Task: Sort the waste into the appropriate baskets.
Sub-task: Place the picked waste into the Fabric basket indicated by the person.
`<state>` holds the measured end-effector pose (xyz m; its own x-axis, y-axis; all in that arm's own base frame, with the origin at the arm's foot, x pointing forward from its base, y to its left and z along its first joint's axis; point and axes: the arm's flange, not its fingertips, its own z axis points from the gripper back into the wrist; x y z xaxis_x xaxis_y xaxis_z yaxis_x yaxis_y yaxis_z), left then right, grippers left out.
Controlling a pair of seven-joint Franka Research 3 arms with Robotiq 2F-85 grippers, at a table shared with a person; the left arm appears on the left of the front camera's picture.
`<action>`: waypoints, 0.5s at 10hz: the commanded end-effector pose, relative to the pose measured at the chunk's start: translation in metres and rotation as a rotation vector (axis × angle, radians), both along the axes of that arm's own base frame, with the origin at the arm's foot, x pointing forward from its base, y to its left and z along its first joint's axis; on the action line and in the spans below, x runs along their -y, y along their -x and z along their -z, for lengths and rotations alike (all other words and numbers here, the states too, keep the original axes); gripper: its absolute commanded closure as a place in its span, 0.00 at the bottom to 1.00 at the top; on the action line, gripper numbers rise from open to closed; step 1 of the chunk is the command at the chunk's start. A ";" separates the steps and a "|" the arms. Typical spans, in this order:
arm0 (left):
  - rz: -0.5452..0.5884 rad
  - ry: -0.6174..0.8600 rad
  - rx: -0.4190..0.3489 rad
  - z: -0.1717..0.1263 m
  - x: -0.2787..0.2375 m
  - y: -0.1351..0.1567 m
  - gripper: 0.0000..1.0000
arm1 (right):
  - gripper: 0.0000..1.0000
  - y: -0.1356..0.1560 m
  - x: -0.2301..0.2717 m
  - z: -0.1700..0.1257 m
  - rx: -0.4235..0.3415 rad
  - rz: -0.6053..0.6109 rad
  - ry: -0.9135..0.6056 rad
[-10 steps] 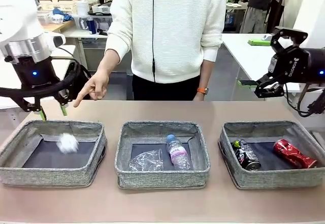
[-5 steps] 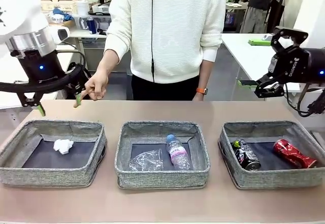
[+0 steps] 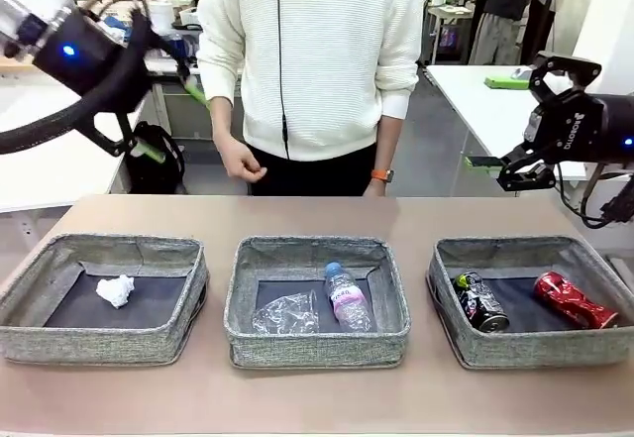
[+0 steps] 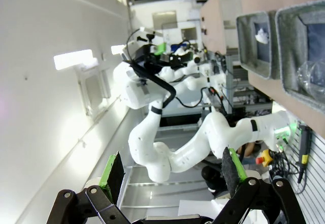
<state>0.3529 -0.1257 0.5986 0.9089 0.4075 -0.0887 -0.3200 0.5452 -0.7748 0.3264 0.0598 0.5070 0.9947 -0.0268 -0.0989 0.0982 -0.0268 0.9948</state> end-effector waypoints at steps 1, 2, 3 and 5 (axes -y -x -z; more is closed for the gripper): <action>0.186 0.698 0.233 0.049 -0.010 0.004 0.00 | 0.00 -0.001 -0.002 -0.003 0.008 0.004 -0.027; 0.136 0.764 0.288 0.066 -0.015 0.008 0.00 | 0.00 -0.001 -0.002 -0.003 0.008 0.004 -0.027; 0.083 0.802 0.301 0.081 -0.019 0.011 0.00 | 0.00 -0.001 -0.002 -0.003 0.008 0.004 -0.027; 0.011 0.571 0.239 0.099 -0.007 0.008 0.00 | 0.00 -0.001 -0.002 -0.003 0.008 0.004 -0.027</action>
<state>0.3418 -0.1041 0.5190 0.9200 0.3803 -0.0949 -0.0933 -0.0227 -0.9954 0.3263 0.0598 0.5070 0.9947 -0.0266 -0.0988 0.0981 -0.0267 0.9948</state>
